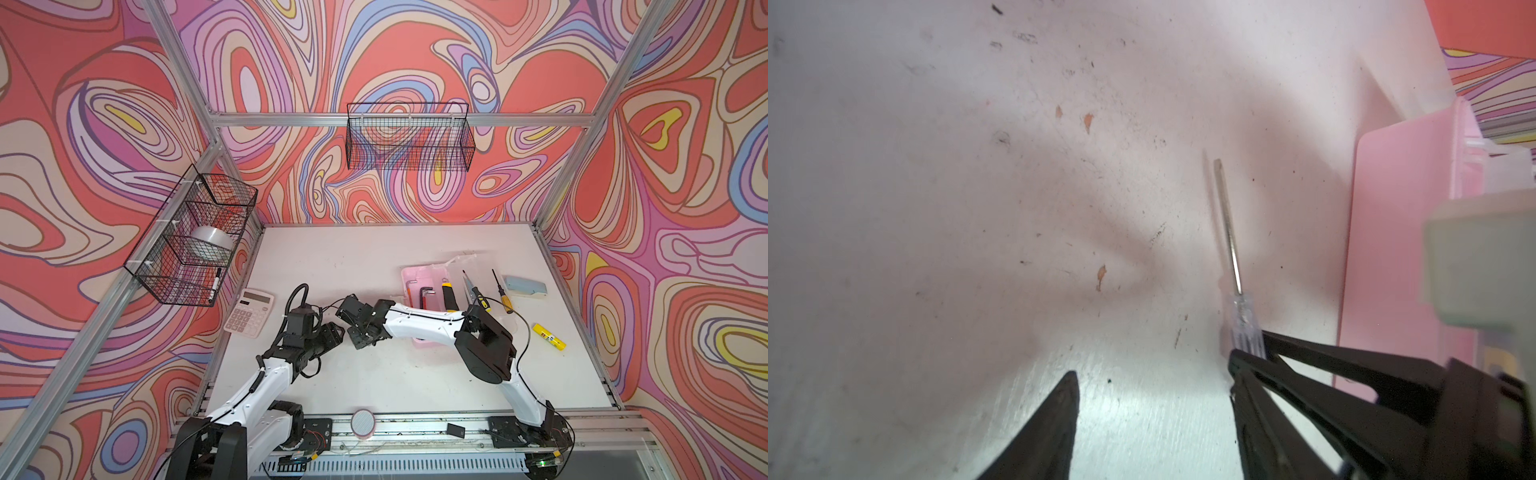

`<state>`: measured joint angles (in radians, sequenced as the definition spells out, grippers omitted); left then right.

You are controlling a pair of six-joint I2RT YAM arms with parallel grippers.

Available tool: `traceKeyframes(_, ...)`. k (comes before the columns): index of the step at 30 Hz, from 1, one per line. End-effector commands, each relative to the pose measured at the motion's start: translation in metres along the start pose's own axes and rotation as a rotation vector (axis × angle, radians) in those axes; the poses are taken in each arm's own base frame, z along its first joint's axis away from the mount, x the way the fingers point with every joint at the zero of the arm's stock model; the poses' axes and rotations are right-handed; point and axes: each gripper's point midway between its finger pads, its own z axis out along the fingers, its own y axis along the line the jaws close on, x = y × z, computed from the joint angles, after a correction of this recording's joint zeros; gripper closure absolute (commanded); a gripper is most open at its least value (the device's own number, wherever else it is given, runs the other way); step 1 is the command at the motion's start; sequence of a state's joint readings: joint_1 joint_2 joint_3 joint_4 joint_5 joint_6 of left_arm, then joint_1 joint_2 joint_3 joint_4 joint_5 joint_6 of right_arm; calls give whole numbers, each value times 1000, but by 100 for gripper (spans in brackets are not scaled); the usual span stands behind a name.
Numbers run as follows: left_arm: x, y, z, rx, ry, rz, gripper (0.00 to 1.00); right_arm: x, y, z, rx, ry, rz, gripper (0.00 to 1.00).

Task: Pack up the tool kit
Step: 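Lift the clear-handled screwdriver with the right gripper and carry it over the tray, then release the screwdriver into the tray with the right gripper while the left gripper rises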

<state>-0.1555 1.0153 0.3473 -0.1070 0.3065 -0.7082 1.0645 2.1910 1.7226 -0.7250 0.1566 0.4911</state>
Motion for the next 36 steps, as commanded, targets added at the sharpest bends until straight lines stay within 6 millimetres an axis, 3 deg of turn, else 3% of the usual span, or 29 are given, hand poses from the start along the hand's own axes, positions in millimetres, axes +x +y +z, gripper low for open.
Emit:
traceKeyframes(1,-11,-8,-3,18,-28,3,40,-21,-18,-58,11,-101,32,100)
traceKeyframes(4,-13,-10,-3,23,-30,4,40,-23,-47,-94,72,-149,65,100)
traceKeyframes(6,-14,-11,-2,24,-27,3,40,-21,-77,-120,153,-164,88,100)
traceKeyframes(10,-14,-13,4,39,-18,2,40,-10,-159,-177,301,-210,180,100)
traceKeyframes(15,-17,-20,9,68,-5,0,40,24,-264,-217,476,-208,320,100)
traceKeyframes(19,-21,-24,9,74,-11,3,40,48,-314,-229,545,-198,399,100)
traceKeyframes(24,-24,-28,11,82,-7,5,40,72,-341,-214,606,-123,425,100)
traceKeyframes(36,-20,-22,22,70,16,-5,40,93,-360,-183,657,-24,402,100)
